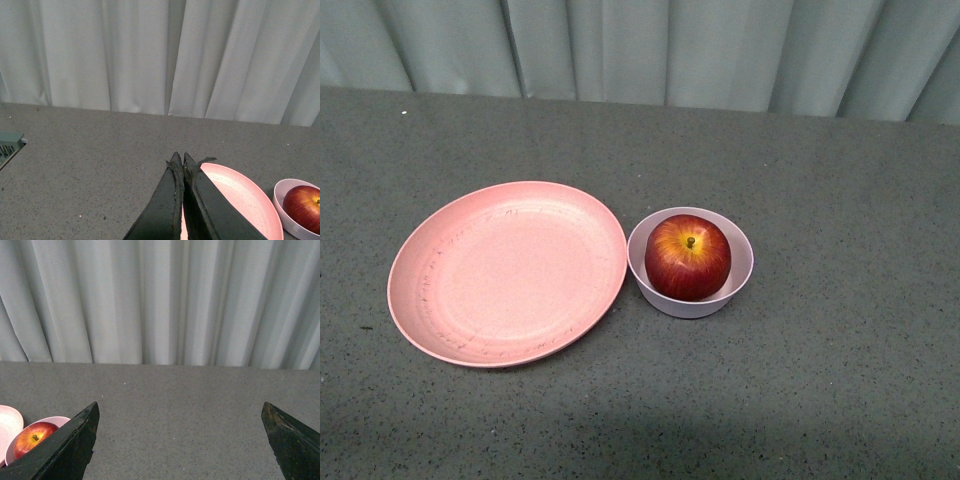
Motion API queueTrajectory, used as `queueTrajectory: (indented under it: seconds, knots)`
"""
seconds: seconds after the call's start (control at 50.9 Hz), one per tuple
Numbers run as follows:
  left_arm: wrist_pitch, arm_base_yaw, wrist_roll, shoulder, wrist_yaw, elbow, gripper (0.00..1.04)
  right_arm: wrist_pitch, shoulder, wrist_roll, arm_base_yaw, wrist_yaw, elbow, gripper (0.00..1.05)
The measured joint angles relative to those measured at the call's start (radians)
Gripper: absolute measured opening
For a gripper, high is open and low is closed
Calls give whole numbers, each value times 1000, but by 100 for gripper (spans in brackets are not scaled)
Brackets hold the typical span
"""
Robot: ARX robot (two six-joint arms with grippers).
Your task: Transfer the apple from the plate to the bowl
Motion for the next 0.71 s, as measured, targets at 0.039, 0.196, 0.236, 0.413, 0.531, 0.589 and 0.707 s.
queueTrajectory:
  seconds: [0.039,0.196,0.236,0.413,0.531,0.589,0.707]
  knots:
    - [-14,0,0,-14,0,0,4,0,0,0,0,0,0,95]
    - [-57,0,0,-58,0,0,4,0,0,0,0,0,0,95]
    - [-66,0,0,-66,0,0,4,0,0,0,0,0,0,95]
    - [-103,0,0,-104,0,0,4,0,0,0,0,0,0,95]
    - [-158,0,0,-153,0,0,4,0,0,0,0,0,0,95]
    - [-256,0,1,-222,1,0,4,0,0,0,0,0,0,95]
    - [-290,0,1,-283,1,0,4,0,0,0,0,0,0,95]
